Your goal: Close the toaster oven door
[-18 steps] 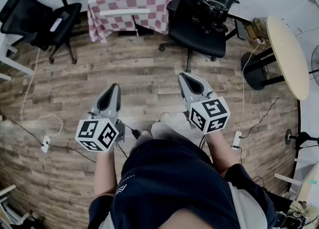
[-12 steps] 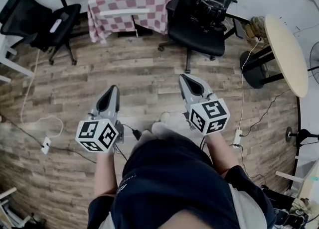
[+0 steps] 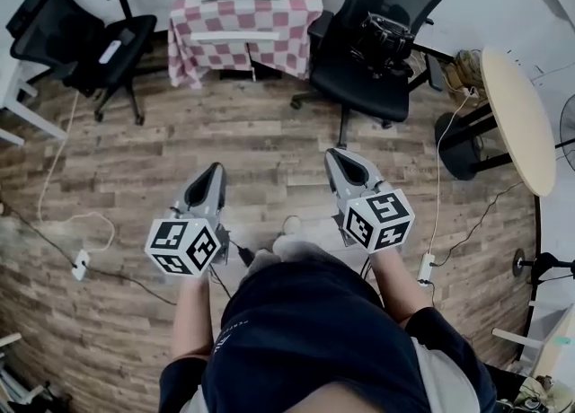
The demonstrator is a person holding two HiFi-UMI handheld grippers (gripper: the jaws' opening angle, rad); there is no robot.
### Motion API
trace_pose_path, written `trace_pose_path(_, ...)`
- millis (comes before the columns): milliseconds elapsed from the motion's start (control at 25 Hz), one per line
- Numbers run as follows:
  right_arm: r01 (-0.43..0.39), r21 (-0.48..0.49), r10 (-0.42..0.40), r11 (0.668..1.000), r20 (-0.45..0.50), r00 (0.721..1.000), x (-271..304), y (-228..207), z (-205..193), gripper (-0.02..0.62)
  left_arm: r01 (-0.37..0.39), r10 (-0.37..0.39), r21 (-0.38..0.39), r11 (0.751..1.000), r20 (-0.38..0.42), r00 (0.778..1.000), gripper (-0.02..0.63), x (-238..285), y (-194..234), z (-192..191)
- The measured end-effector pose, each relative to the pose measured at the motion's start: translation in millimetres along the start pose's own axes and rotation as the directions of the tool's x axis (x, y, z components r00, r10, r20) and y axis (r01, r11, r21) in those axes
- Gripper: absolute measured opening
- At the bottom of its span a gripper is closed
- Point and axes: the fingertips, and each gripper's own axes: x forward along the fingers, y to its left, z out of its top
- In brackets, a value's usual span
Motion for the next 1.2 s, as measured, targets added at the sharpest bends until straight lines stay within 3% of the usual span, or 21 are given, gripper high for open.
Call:
trace_pose_path(160,-0.02,-0.028,0.02,0.999,-0.016,1.0,17,-8,0,0.003,-0.011,0.011,-0.008,1.0,0.016,1.0,0.003,7,2,7)
trace_pose_path(360,-0.008,-0.032,0.007,0.999,-0.03,1.0,38,-32,3,0.003,-0.042,0.041,0.044,0.998,0.015,0.999,0.014,26,2,16)
trace_pose_path(640,-0.079,-0.012,0.079,0.997,-0.023,0.997,64,-59,15,0.003,-0.062,0.06,0.111,0.992,0.02,0.998,0.014,73,-7,30)
trace_pose_path(920,-0.123,-0.008,0.123,0.992,-0.021,0.992,86,-80,19,0.003,-0.07,0.064,0.111,0.991,0.052,0.997,0.015,105,-16,40)
trace_pose_path(1200,-0.149,0.011,0.149,0.989,-0.022,0.989,101,-98,16,0.003,-0.107,0.106,0.136,0.985,0.015,0.994,0.015,121,-16,31)
